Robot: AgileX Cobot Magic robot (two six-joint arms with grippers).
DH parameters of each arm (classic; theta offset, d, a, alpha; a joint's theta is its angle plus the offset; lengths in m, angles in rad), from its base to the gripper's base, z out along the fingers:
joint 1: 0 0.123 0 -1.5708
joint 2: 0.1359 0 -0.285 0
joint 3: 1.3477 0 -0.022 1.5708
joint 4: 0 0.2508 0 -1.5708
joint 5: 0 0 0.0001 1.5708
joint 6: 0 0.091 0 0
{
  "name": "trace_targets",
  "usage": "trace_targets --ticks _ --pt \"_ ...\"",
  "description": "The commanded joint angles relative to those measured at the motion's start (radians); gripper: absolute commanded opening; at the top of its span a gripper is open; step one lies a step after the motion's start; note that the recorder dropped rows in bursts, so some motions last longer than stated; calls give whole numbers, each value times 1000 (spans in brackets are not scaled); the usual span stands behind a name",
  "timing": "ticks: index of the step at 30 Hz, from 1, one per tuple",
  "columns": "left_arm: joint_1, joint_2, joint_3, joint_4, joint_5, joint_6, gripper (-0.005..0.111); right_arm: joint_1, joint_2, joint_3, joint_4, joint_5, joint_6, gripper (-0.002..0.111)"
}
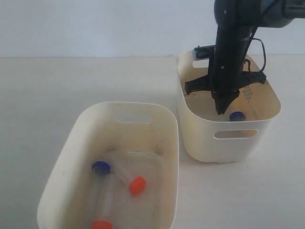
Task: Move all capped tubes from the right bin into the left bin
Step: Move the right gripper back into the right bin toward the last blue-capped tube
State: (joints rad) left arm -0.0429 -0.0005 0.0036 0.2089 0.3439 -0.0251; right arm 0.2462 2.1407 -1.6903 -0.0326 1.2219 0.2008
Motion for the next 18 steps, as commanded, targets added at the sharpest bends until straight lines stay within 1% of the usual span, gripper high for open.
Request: trace_targets --ticks 1,9,15,18 --pt "-1 0 -4 -3 -3 -10 4 -7 11 5 -28 -1 9 0" --pt "-1 0 -4 -3 -3 -10 4 -7 25 5 -35 -1 14 0" --pt "-1 0 -4 -3 -3 -10 4 -7 25 5 -133 -1 39 0" --pt "-1 0 -4 -3 -3 -10 4 -7 25 5 -146 -1 54 0"
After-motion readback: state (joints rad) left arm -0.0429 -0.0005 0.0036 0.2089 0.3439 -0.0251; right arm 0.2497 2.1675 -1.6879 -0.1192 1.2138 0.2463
